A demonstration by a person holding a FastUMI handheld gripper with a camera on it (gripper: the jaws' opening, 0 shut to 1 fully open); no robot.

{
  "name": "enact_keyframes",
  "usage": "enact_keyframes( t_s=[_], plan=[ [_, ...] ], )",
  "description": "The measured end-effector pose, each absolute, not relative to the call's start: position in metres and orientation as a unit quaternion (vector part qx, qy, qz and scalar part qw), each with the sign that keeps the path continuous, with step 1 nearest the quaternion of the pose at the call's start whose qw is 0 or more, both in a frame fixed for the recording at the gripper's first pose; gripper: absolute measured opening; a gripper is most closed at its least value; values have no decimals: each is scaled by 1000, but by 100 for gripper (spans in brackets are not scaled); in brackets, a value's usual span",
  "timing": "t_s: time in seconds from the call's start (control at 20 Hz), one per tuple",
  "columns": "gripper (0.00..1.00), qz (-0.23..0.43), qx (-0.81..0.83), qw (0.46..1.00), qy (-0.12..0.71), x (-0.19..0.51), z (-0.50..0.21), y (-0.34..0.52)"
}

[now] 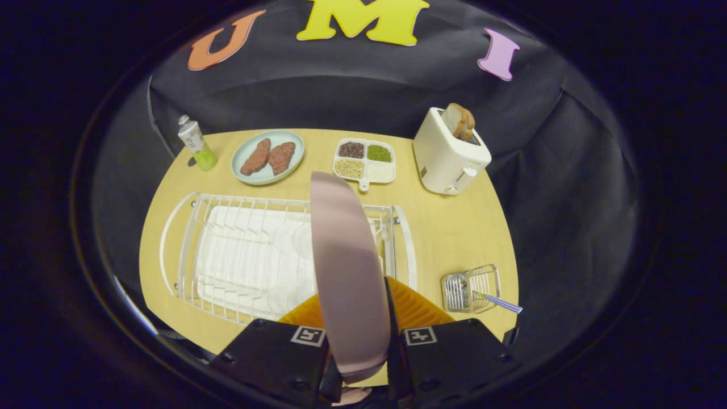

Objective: Take the plate from the dish rack, then take the spoon from the basket and place it into the plate.

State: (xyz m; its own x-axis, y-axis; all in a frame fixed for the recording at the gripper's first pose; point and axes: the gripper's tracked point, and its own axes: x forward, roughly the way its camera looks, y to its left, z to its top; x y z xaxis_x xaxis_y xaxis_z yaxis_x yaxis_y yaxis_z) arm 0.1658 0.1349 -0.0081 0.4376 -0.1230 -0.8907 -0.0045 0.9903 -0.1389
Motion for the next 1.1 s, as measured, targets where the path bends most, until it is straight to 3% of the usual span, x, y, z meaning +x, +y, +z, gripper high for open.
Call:
enact_keyframes(
  t_s=[0.55,1.1],
  plan=[
    [36,65,77,862,496,46,-25,91],
    [36,138,221,794,550,-30,-148,89]
  ],
)
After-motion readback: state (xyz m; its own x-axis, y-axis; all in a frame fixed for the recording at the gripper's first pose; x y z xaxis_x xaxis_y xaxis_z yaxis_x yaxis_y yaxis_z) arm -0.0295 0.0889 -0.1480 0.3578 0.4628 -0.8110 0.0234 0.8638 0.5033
